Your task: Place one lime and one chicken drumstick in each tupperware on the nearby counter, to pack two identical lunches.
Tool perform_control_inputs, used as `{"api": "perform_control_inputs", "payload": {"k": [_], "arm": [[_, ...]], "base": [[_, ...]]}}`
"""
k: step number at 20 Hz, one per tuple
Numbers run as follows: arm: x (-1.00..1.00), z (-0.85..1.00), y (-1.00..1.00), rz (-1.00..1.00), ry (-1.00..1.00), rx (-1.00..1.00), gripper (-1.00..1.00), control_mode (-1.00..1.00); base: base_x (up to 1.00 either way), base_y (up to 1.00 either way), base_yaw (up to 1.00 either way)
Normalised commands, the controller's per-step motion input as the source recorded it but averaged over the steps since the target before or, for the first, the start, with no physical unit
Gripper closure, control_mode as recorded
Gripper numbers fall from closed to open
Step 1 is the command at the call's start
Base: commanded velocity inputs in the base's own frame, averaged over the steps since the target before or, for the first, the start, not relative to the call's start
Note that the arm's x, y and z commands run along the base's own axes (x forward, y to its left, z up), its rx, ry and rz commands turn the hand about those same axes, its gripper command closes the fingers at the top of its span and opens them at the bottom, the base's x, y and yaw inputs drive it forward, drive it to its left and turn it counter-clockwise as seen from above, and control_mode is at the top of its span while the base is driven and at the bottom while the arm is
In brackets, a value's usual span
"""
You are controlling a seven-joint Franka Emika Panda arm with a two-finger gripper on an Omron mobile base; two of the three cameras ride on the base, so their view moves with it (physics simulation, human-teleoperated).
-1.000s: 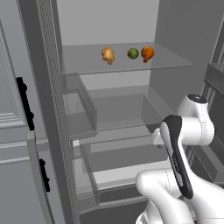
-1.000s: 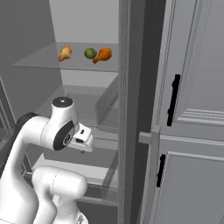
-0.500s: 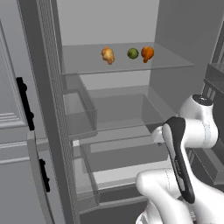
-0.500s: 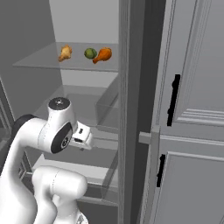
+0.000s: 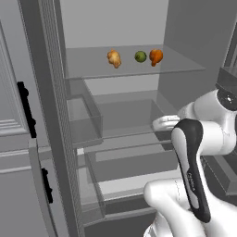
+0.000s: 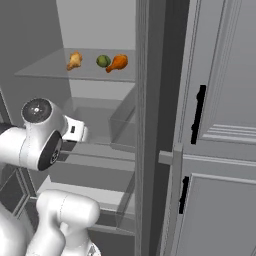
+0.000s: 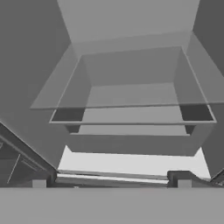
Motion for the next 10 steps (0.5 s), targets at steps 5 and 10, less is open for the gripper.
{"api": "perform_control_inputs", "payload": {"k": [5, 10], "arm": [[0.77, 0.94, 0.70, 0.00, -0.03, 0.01, -1.00, -1.00], [1.00, 0.64, 0.48, 0.00, 0.00, 0.00, -1.00, -1.00]], "base": [[0.00, 0.00, 0.00], [0.00, 0.00, 0.00]]}}
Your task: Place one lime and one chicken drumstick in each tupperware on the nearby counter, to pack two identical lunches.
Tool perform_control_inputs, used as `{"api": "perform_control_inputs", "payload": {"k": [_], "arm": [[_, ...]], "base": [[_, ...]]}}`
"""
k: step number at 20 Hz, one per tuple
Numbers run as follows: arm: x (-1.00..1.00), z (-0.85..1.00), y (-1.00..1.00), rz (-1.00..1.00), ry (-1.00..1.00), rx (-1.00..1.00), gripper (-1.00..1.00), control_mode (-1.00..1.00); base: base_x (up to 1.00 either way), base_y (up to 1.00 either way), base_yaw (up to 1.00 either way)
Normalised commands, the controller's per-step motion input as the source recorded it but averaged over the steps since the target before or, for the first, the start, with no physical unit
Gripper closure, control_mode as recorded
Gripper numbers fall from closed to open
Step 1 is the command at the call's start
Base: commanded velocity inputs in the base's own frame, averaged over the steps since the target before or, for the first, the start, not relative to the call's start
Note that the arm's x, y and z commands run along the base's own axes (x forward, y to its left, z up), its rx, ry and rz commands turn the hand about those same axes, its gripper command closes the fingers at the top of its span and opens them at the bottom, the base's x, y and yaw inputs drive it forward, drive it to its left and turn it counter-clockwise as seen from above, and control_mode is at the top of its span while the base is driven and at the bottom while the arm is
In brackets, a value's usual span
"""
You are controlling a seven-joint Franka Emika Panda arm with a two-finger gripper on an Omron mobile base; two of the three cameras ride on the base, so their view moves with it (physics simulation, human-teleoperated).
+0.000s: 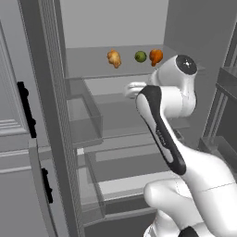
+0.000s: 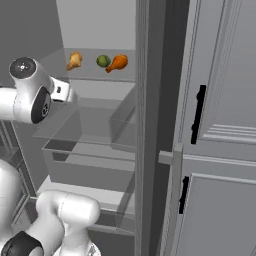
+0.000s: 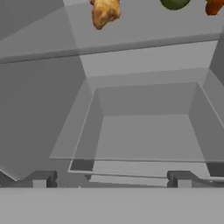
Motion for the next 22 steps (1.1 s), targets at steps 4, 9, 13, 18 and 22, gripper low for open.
{"api": "perform_control_inputs", "payload": {"k": [4, 9, 13, 18, 22], "arm": [[0.64, 0.84, 0.04, 0.00, -0.08, 0.00, -1.00, -1.00], [0.80, 0.62, 0.09, 0.00, -0.02, 0.00, -1.00, -1.00], [1.00, 0.02, 0.29, 0.00, -0.04, 0.00, -1.00, -1.00], [0.96, -0.24, 0.35, 0.00, -0.02, 0.00, -1.00, -1.00], [0.67, -0.04, 0.15, 0.00, 0.00, 0.00, -1.00, -1.00]], "base": [[0.00, 0.00, 0.00], [0.00, 0.00, 0.00], [0.00, 0.00, 0.00], [0.00, 0.00, 0.00], [0.00, 0.00, 0.00]]}}
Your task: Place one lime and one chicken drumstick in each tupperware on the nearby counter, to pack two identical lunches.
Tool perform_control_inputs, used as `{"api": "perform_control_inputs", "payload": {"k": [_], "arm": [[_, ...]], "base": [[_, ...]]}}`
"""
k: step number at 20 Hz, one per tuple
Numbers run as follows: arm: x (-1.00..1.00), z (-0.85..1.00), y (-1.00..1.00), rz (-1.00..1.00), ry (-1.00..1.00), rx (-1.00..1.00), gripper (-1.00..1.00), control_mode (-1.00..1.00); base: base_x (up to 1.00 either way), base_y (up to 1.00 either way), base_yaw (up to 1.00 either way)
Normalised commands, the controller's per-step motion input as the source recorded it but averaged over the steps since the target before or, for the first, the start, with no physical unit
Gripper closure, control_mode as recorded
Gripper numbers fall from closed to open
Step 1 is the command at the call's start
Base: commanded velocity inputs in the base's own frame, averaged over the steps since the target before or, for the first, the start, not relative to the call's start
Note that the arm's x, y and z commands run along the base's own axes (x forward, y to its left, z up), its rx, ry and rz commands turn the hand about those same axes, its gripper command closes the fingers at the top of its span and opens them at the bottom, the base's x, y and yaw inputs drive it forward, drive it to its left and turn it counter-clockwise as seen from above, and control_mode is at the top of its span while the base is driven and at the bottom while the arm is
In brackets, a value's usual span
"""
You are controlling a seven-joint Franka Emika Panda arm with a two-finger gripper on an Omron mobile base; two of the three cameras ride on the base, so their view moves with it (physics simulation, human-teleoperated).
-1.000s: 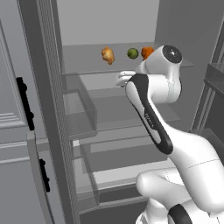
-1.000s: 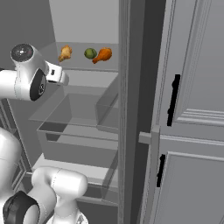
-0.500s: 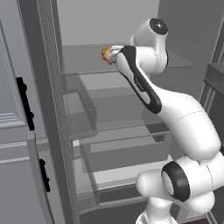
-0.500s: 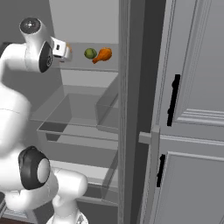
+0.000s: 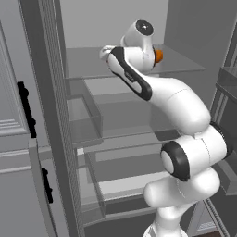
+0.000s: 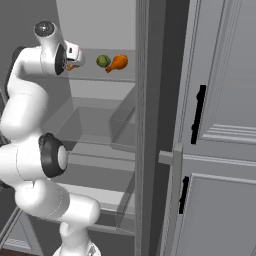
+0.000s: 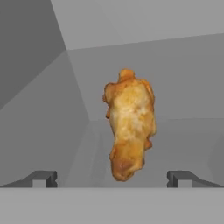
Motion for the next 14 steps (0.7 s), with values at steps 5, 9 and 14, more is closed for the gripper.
{"api": "perform_control_inputs", "payload": {"k": [5, 9, 14], "arm": [[0.52, -0.12, -0.02, -0.03, 0.00, 0.00, -1.00, -1.00], [0.59, -0.33, -0.02, -0.02, 0.00, 0.00, -1.00, -1.00], [0.39, -0.22, 0.00, -0.01, 0.00, 0.00, -1.00, -1.00]], "base": [[0.00, 0.00, 0.00], [0.00, 0.00, 0.00], [0.00, 0.00, 0.00]]}}
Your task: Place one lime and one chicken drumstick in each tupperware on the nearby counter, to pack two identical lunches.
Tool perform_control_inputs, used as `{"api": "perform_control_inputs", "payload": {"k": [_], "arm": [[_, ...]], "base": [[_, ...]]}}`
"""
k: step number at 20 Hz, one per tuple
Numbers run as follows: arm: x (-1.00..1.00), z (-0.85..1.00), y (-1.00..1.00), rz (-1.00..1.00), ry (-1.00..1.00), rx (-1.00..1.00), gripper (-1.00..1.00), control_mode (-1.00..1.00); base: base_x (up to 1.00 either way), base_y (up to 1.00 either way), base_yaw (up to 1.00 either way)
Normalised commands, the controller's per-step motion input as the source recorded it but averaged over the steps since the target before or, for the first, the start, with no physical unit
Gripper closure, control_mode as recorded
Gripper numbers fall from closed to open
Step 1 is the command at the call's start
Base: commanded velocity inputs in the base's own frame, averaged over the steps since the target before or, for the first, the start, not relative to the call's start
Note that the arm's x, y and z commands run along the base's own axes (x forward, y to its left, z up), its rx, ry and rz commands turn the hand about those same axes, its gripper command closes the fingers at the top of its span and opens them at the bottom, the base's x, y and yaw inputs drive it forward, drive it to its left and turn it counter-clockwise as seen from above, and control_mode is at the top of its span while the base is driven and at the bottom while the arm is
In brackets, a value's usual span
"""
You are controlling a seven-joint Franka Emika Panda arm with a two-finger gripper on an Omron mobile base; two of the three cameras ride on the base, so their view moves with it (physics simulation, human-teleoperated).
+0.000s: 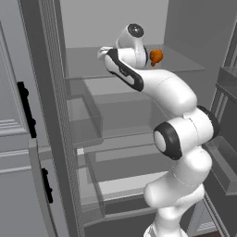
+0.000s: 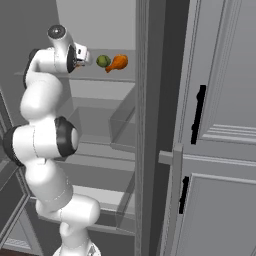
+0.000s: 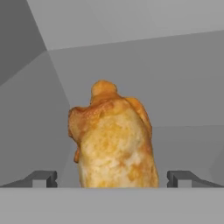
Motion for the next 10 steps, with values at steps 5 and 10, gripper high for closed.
{"api": "perform_control_inputs", "payload": {"k": [5, 10], "arm": [[0.00, -0.03, 0.00, 0.00, 0.01, 0.00, -1.00, -1.00], [0.00, 0.00, 0.00, 0.00, 0.00, 0.00, 1.00, -1.00]], "base": [[0.00, 0.00, 0.00], [0.00, 0.00, 0.00]]}}
